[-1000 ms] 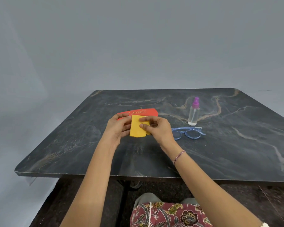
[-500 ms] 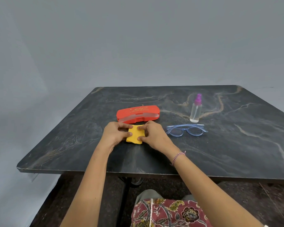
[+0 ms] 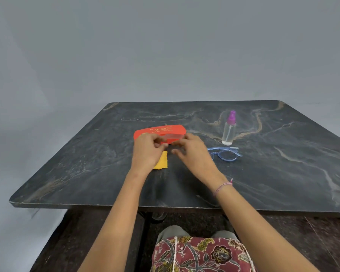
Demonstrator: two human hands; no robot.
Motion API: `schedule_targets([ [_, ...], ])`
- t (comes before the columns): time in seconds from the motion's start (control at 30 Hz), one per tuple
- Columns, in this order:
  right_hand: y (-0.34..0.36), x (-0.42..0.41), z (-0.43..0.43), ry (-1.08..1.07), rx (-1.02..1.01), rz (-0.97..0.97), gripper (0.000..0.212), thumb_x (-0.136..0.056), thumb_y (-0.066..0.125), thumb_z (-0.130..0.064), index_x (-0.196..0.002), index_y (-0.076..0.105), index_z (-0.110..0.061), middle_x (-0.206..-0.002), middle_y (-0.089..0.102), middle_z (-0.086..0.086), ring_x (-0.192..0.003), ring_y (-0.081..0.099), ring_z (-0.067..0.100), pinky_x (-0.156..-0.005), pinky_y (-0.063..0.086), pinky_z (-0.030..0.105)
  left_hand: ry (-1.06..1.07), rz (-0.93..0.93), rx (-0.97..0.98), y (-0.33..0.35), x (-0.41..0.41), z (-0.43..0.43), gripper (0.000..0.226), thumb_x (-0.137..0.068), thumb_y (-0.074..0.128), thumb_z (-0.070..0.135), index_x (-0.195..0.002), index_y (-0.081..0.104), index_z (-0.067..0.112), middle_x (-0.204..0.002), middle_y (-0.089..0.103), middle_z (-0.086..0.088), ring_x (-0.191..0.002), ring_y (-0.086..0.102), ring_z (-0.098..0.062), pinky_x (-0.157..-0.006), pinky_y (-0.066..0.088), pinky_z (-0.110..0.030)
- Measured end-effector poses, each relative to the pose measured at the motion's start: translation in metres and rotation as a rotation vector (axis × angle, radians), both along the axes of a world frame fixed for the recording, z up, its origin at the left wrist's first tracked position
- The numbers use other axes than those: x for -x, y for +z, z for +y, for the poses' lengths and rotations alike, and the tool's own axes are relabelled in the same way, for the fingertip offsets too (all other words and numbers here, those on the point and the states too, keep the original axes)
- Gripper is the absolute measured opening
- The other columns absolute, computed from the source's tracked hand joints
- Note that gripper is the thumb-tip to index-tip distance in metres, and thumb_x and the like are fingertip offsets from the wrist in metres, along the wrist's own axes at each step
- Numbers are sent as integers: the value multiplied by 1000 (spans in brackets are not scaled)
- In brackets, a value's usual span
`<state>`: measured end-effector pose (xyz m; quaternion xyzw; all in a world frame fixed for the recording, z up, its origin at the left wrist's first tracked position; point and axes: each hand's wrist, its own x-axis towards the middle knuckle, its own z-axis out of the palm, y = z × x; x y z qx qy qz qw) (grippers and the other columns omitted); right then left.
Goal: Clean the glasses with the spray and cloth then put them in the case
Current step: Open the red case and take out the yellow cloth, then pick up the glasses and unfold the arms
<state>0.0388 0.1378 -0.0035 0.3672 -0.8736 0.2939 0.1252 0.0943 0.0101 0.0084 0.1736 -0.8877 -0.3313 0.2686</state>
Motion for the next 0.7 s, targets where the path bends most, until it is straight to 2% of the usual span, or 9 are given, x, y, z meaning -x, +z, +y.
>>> schedule_targets([
  [0.1, 7, 19, 27, -63, 18, 21, 22, -87, 63, -12, -107, 70, -10, -96, 60, 13, -91, 58, 29, -80, 38, 24, -128, 63, 65, 4, 19, 30, 13, -82, 68, 10, -94, 74, 9, -87, 73, -6, -66, 54, -8, -62, 34, -14],
  [0.17, 11, 34, 49, -133, -3, 38, 21, -88, 62, -12, -106, 70, -8, -93, 61, 13, -88, 60, 29, -79, 40, 25, -187, 37, 115, 3, 33, 48, 12, -83, 66, 10, -92, 74, 9, -87, 74, -6, -66, 53, -8, -63, 34, -14],
  [0.23, 14, 47, 70, -181, -50, 41, 20, -88, 61, -10, -105, 70, -5, -94, 62, 15, -89, 60, 29, -78, 39, 25, -216, -13, 156, 1, 44, 62, 11, -85, 64, 9, -90, 74, 10, -87, 73, -5, -69, 54, -9, -67, 36, -16],
  [0.37, 13, 64, 103, -194, -162, 29, 19, -86, 62, -8, -102, 71, -3, -102, 64, 16, -96, 60, 32, -82, 43, 33, -242, -93, 244, -6, 55, 75, 14, -85, 62, 7, -85, 74, 12, -86, 71, -4, -80, 63, -18, -73, 50, -31],
  [0.47, 7, 68, 114, -184, -201, 32, 18, -86, 63, -10, -101, 72, -6, -96, 63, 15, -91, 59, 32, -80, 45, 34, -237, -110, 271, -9, 56, 74, 14, -86, 62, 9, -88, 75, 12, -88, 69, -3, -79, 61, -16, -72, 48, -29],
  [0.53, 4, 68, 117, -172, -170, 37, 17, -84, 65, -9, -99, 73, -5, -93, 63, 14, -88, 59, 31, -79, 45, 32, -241, -121, 275, -9, 56, 70, 13, -86, 62, 10, -90, 74, 12, -89, 69, -3, -77, 58, -14, -71, 44, -26],
  [0.7, 1, 72, 119, -142, -175, 36, 19, -84, 66, -10, -101, 72, -5, -94, 61, 13, -89, 57, 26, -74, 36, 19, -295, -155, 299, -8, 56, 63, 16, -85, 63, 6, -95, 74, 11, -95, 66, -7, -89, 61, -21, -78, 48, -31],
])
